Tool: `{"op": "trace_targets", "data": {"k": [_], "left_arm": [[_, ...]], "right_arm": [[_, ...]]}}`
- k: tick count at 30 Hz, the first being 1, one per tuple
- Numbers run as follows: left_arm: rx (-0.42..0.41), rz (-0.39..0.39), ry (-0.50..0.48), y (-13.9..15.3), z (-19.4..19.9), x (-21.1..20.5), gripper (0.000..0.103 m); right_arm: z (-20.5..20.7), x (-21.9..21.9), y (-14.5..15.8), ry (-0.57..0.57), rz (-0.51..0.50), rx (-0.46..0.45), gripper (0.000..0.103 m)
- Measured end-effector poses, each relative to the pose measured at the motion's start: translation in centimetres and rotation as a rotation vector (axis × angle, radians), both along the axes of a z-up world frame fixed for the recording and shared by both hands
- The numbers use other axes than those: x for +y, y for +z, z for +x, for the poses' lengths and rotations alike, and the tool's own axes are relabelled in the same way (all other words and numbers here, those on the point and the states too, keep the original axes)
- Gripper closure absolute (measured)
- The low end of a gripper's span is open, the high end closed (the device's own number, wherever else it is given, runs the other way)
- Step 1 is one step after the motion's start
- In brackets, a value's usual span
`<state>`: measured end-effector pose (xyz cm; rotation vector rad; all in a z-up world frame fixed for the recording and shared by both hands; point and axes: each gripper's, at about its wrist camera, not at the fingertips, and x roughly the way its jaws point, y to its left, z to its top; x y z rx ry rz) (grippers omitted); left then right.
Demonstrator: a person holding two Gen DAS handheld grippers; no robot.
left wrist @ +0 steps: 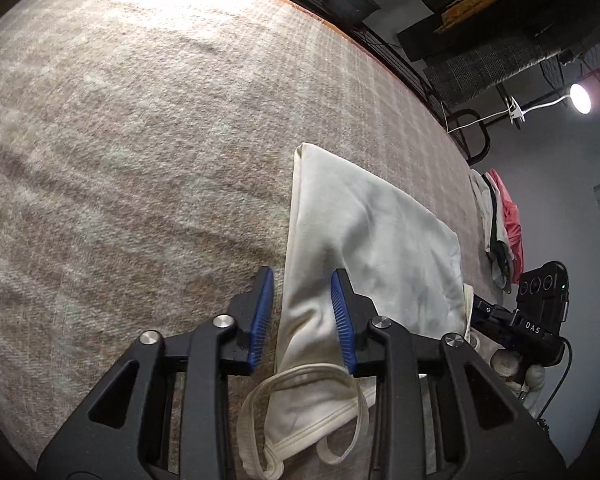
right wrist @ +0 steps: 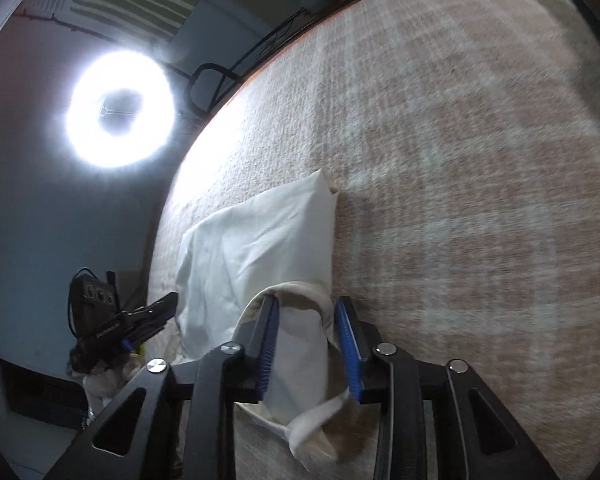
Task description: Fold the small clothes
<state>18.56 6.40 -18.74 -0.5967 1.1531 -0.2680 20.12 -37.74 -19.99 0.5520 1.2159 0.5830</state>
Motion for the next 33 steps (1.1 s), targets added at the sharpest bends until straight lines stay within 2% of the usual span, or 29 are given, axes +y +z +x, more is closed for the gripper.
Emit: {"op": "trace_targets", "data": {"k": [1, 4, 10, 16, 19, 26, 33], "left_arm": [[0.001, 0.011, -0.006, 0.0, 0.1, -0.3, 0.090], [-0.017, 0.066, -0.012, 0.3, 0.2, -1.3, 0.098], [-0.130, 0.199, -0.062, 3.1, -1.0, -3.8, 0.100], [-0.224, 0.247, -0.110, 6.1, -2.2, -6.0, 0.101], [-0.250, 0.237, -0.127, 7.3, -2.1, -7.8, 0.101], [-0.313, 0.195, -0.195, 10.4, 0.4, -13.9, 0.101], [-0.410, 0.178, -0.303, 14.5, 4.6, -24.3, 0.101]], "right_arm": [[0.2, 0.5, -0.2, 0.003, 0.005, 0.000, 0.079], [0.3, 1.9, -0.1, 0.019, -0.038, -0.017, 0.091], [-0.8, 4.0, 3.0, 0.051, -0.174, -0.120, 0.095], [-2.1, 5.7, 6.7, 0.082, -0.262, -0.241, 0.096], [-2.7, 5.4, 8.5, 0.078, -0.294, -0.286, 0.096], [-3.4, 0.5, 12.1, 0.034, -0.368, -0.365, 0.096], [-2.5, -7.2, 16.8, -0.069, -0.434, -0.435, 0.096]]}}
